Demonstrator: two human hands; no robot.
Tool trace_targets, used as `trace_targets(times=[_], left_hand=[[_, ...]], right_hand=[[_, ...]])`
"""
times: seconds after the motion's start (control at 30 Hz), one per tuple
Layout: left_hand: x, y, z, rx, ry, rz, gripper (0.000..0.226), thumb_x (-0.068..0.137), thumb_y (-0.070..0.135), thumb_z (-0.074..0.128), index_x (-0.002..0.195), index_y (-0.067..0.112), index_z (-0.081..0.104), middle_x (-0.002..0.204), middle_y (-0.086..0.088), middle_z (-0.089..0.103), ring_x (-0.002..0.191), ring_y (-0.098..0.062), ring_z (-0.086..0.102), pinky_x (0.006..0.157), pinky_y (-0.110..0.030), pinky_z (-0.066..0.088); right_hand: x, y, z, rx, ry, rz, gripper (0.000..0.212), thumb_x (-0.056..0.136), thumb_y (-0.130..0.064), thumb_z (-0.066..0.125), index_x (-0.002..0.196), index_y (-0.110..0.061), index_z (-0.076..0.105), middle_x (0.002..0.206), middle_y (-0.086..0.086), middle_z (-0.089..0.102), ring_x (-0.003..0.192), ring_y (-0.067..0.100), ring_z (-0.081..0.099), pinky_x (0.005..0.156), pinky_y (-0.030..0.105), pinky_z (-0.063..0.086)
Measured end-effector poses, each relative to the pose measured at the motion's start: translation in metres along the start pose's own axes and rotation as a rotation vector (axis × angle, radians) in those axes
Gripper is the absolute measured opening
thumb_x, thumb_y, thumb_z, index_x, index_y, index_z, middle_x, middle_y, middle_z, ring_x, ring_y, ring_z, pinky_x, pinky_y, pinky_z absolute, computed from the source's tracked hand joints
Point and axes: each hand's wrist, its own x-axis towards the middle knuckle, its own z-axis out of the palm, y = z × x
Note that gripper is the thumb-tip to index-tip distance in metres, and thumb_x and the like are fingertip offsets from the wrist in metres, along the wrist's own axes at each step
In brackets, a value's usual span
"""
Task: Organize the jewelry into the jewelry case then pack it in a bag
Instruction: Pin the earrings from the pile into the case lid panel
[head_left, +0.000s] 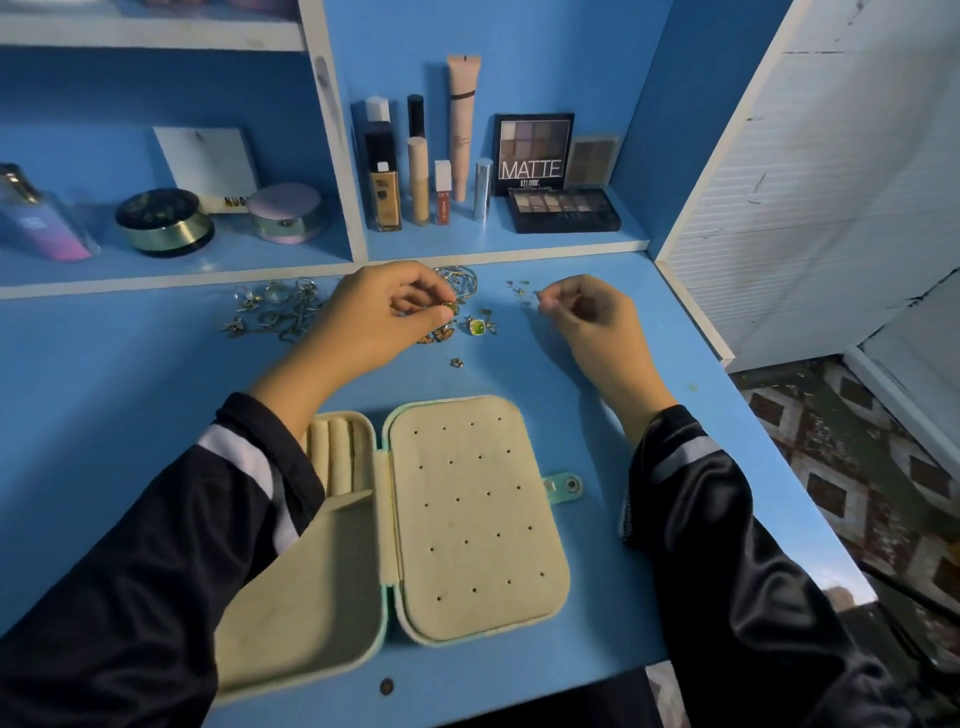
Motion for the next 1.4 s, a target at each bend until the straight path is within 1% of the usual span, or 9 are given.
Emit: trace_targets(times=[0.2, 0.4, 0.53, 0.7, 0.83, 0.93, 1.1, 1.17, 1.4], left_hand=[[-0.038, 0.014, -0.002, -0.057, 0.007, 0.019, 0.022, 0.087, 0.007, 0.071, 0.088, 0.028, 0.066, 0.093, 0.008, 0.071, 0.081, 0.002, 0.063, 0.081, -0.017, 0.051], [-0.069, 0.018, 0.002, -0.084, -0.001, 0.007, 0.022, 0.087, 0.008, 0.071, 0.088, 0.03, 0.068, 0.094, 0.01, 0.072, 0.088, -0.01, 0.066, 0.083, -0.022, 0.053], [-0.076, 0.023, 0.011, -0.104, -0.019, -0.006, 0.02, 0.086, 0.008, 0.072, 0.089, 0.028, 0.068, 0.092, 0.01, 0.072, 0.083, -0.003, 0.064, 0.081, -0.018, 0.052], [-0.08, 0.023, 0.02, -0.046, -0.029, 0.002, 0.018, 0.086, 0.011, 0.074, 0.087, 0.029, 0.069, 0.085, 0.017, 0.071, 0.079, 0.005, 0.062, 0.075, -0.009, 0.045], [-0.083, 0.022, 0.021, -0.002, -0.017, 0.018, 0.02, 0.086, 0.015, 0.073, 0.085, 0.034, 0.068, 0.084, 0.019, 0.07, 0.081, 0.006, 0.062, 0.072, -0.006, 0.042], [-0.083, 0.023, 0.02, 0.002, -0.019, 0.025, 0.02, 0.087, 0.016, 0.073, 0.086, 0.036, 0.068, 0.087, 0.018, 0.07, 0.084, 0.004, 0.063, 0.073, -0.006, 0.043], [-0.083, 0.027, 0.02, -0.021, -0.056, 0.049, 0.02, 0.088, 0.015, 0.071, 0.088, 0.034, 0.068, 0.09, 0.015, 0.071, 0.085, 0.004, 0.063, 0.074, -0.01, 0.046], [-0.083, 0.027, 0.018, -0.037, -0.064, 0.052, 0.019, 0.088, 0.015, 0.07, 0.089, 0.034, 0.069, 0.091, 0.013, 0.071, 0.086, 0.002, 0.063, 0.075, -0.011, 0.047], [-0.082, 0.028, 0.018, -0.055, -0.067, 0.067, 0.018, 0.089, 0.015, 0.07, 0.09, 0.033, 0.069, 0.09, 0.02, 0.069, 0.085, 0.003, 0.062, 0.075, -0.008, 0.045]], right_hand=[[-0.048, -0.015, 0.003, 0.18, -0.081, 0.064, 0.015, 0.094, -0.011, 0.061, 0.082, -0.021, 0.064, 0.082, 0.01, 0.056, 0.076, 0.019, 0.043, 0.066, 0.03, 0.033], [-0.083, -0.018, 0.004, 0.201, -0.122, 0.048, 0.01, 0.093, -0.012, 0.062, 0.085, -0.017, 0.065, 0.082, 0.007, 0.06, 0.075, 0.018, 0.046, 0.064, 0.021, 0.036], [-0.093, -0.015, 0.005, 0.183, -0.122, 0.036, 0.013, 0.093, -0.011, 0.062, 0.084, -0.019, 0.066, 0.093, 0.018, 0.068, 0.081, 0.021, 0.056, 0.076, 0.032, 0.044], [-0.098, -0.016, 0.005, 0.143, -0.154, 0.019, 0.014, 0.093, -0.01, 0.062, 0.083, -0.02, 0.066, 0.093, 0.011, 0.072, 0.083, 0.022, 0.06, 0.077, 0.032, 0.047], [-0.097, -0.013, 0.005, 0.113, -0.157, -0.019, 0.013, 0.092, -0.013, 0.064, 0.084, -0.022, 0.068, 0.093, 0.025, 0.066, 0.08, 0.04, 0.059, 0.073, 0.038, 0.043], [-0.096, -0.013, 0.004, 0.138, -0.156, -0.012, 0.01, 0.092, -0.014, 0.064, 0.086, -0.019, 0.069, 0.095, 0.025, 0.067, 0.086, 0.047, 0.057, 0.074, 0.039, 0.043], [-0.098, -0.023, 0.004, 0.289, -0.14, 0.022, 0.005, 0.092, -0.005, 0.062, 0.092, -0.003, 0.067, 0.099, 0.013, 0.071, 0.091, 0.018, 0.065, 0.091, 0.034, 0.051], [-0.099, -0.026, 0.005, 0.342, -0.138, 0.005, 0.007, 0.092, -0.001, 0.06, 0.095, 0.004, 0.064, 0.101, 0.012, 0.071, 0.095, 0.015, 0.066, 0.093, 0.03, 0.052], [-0.1, -0.03, 0.006, 0.403, -0.151, -0.075, 0.005, 0.092, 0.0, 0.06, 0.094, 0.0, 0.064, 0.103, 0.011, 0.071, 0.1, 0.017, 0.066, 0.094, 0.03, 0.052]])
